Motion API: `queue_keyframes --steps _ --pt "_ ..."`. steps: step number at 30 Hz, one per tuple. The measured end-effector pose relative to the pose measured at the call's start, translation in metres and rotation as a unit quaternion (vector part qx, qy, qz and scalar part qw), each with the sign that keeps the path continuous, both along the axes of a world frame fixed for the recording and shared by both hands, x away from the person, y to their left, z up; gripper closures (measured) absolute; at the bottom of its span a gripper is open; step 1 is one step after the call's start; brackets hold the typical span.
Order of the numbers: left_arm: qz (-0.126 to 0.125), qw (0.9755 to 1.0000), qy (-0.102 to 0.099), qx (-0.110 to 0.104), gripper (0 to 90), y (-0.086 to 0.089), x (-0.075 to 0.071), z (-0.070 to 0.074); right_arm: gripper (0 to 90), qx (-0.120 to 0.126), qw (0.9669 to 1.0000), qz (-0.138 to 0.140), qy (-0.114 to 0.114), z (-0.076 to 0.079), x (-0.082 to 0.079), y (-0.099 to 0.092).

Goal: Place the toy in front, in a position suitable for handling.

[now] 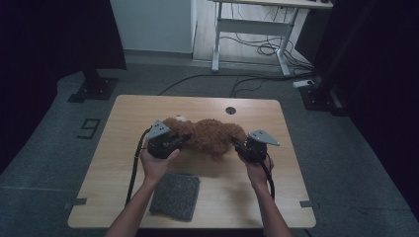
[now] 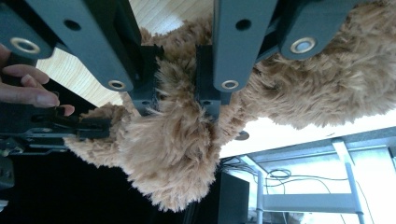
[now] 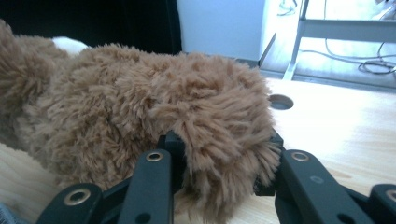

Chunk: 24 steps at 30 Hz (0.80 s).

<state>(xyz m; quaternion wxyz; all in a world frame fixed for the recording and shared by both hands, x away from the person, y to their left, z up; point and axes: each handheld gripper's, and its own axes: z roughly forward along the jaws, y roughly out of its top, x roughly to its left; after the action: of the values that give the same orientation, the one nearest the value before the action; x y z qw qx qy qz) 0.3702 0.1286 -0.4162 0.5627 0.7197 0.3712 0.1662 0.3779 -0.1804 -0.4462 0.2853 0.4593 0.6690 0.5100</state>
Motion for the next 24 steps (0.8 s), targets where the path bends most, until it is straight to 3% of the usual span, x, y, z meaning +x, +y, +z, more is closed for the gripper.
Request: queue_keyframes --steps 6,16,20,24 --pt "-0.005 0.9999 0.010 0.009 75.9 -0.007 0.002 -0.007 66.9 -0.002 1.0000 -0.006 -0.006 0.003 -0.003 -0.004" --pt "-0.018 0.9968 0.065 0.043 74.0 -0.020 0.014 -0.039 66.6 -0.005 0.9994 -0.011 0.033 -0.029 0.001 -0.013" --pt "-0.029 0.9958 0.072 0.048 72.7 -0.024 0.012 -0.042 66.3 0.016 0.9983 -0.010 0.055 -0.040 0.003 -0.022" --pt "-0.035 0.9951 0.075 0.054 71.4 -0.024 0.007 -0.043 65.4 0.020 0.9984 -0.003 0.053 -0.042 0.001 -0.024"
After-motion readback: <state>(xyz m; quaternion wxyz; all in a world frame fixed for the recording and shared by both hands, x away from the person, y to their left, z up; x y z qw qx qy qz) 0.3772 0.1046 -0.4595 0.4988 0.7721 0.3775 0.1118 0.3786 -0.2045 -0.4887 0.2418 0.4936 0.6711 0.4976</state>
